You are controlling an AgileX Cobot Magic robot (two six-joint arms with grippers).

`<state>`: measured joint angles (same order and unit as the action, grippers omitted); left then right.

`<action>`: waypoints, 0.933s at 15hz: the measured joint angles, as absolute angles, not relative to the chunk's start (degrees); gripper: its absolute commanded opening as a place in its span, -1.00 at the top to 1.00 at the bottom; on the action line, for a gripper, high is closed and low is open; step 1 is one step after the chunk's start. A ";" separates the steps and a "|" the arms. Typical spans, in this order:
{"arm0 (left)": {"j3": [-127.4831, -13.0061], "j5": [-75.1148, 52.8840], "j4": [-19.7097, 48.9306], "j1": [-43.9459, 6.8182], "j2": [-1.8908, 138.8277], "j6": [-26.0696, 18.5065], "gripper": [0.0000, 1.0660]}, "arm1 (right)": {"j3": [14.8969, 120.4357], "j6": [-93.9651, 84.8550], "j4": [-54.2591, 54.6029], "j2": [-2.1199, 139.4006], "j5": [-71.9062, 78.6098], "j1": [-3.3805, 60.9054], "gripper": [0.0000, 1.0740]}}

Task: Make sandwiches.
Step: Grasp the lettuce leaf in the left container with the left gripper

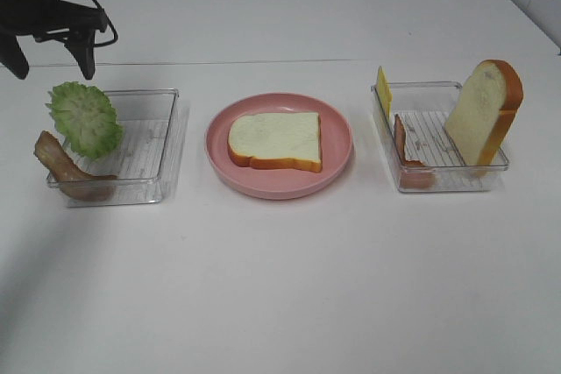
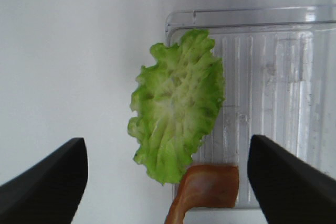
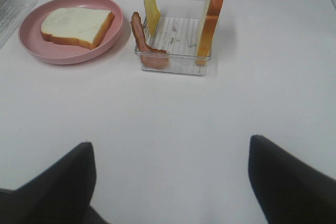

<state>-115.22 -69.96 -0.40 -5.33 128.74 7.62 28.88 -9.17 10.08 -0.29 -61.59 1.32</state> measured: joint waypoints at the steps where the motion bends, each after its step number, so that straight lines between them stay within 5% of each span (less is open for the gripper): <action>1: -115.22 -69.96 -0.52 -5.33 129.55 7.62 -0.48 | 28.88 -9.17 10.08 -0.29 -61.59 1.32 -0.42; 12: -115.22 -65.66 -0.34 -5.33 134.13 8.82 -0.18 | 28.88 -9.17 10.08 -0.29 -61.59 1.32 -0.42; 14: -115.22 -65.60 0.00 -5.33 134.53 8.88 0.37 | 28.88 -9.17 10.08 -0.29 -61.59 1.32 -0.42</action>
<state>-115.22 -65.60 0.00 -5.33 134.53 8.88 28.88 -9.17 10.08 -0.29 -61.59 1.32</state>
